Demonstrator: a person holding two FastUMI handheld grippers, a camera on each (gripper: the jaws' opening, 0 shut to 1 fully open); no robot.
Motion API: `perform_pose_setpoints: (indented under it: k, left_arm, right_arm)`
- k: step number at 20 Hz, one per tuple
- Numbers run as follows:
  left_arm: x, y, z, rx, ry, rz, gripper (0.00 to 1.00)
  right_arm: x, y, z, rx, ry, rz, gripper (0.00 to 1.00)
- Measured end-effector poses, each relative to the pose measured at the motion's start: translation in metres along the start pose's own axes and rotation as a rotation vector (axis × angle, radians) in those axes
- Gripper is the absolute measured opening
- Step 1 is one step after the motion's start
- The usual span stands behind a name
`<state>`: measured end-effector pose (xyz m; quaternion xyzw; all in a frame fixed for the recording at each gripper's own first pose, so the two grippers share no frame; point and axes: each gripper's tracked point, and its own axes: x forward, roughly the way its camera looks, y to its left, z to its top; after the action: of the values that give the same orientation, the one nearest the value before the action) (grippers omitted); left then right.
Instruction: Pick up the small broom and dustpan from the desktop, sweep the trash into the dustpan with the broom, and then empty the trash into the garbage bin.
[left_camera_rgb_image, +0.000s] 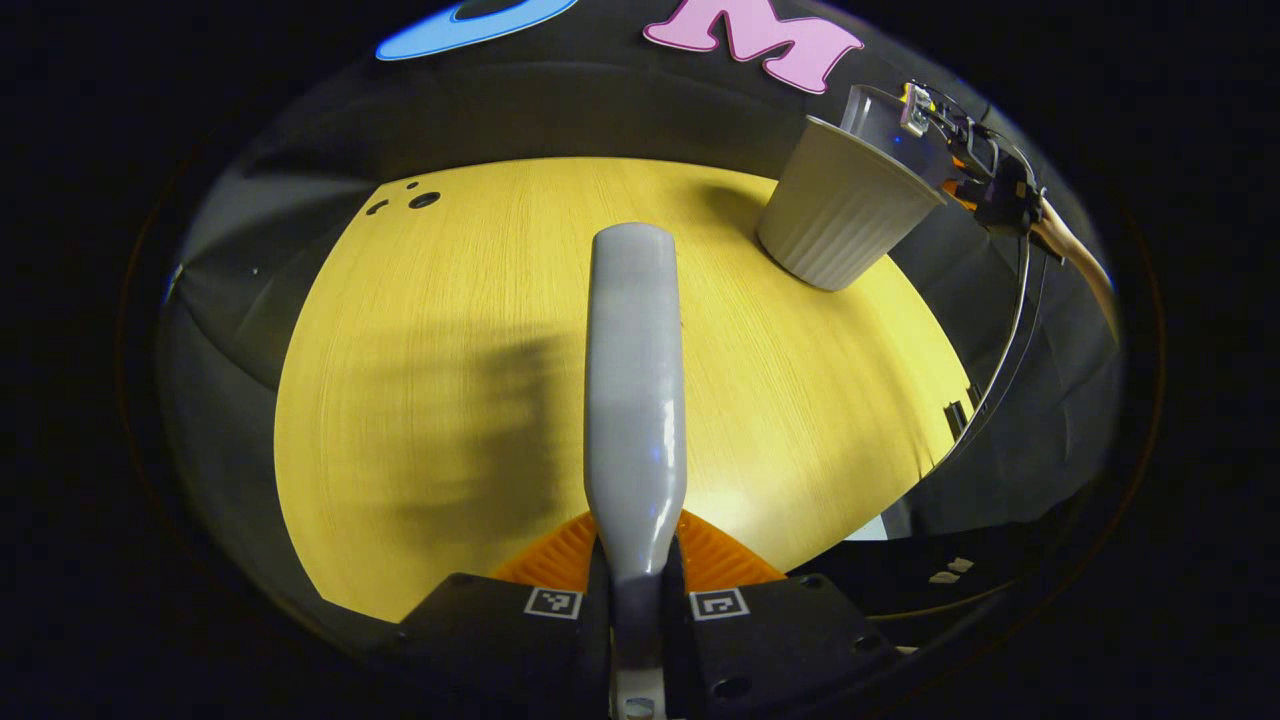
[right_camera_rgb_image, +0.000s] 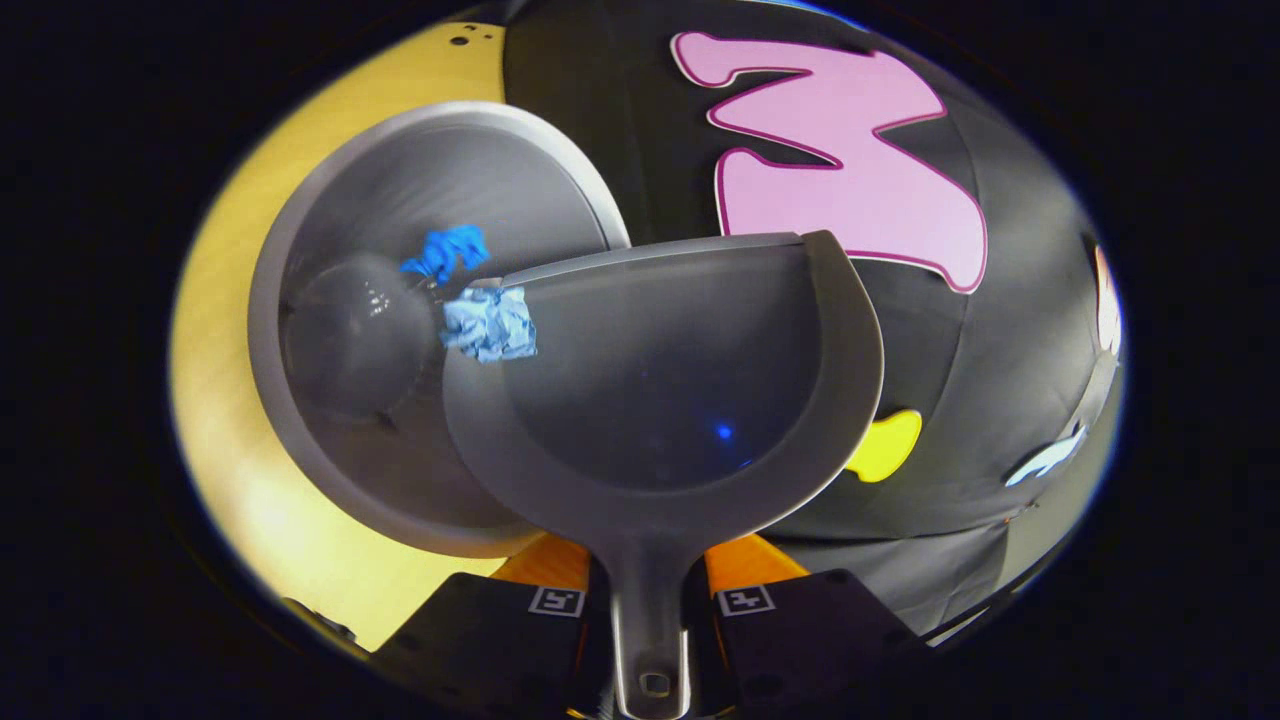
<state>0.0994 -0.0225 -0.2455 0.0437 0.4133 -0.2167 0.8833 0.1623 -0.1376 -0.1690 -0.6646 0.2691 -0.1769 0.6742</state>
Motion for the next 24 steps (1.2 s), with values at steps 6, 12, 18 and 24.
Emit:
perform_pose_setpoints:
  k: [6,12,18,24]
  left_arm:
    - [0.001,0.007,-0.001,0.02,0.008,-0.009,0.25]
    - [0.0,0.014,-0.003,0.025,-0.001,0.003,0.25]
    - [0.001,0.011,-0.002,0.018,-0.001,0.0,0.25]
    - [-0.001,0.009,-0.003,-0.008,-0.011,-0.006,0.25]
  right_arm:
    - [-0.001,-0.006,-0.001,-0.062,0.011,-0.06,0.33]
    - [-0.006,-0.001,-0.006,0.147,0.057,0.05,0.33]
    - [-0.024,-0.002,-0.012,0.558,0.107,0.209,0.33]
    - [-0.031,0.007,-0.002,0.938,0.116,0.4,0.33]
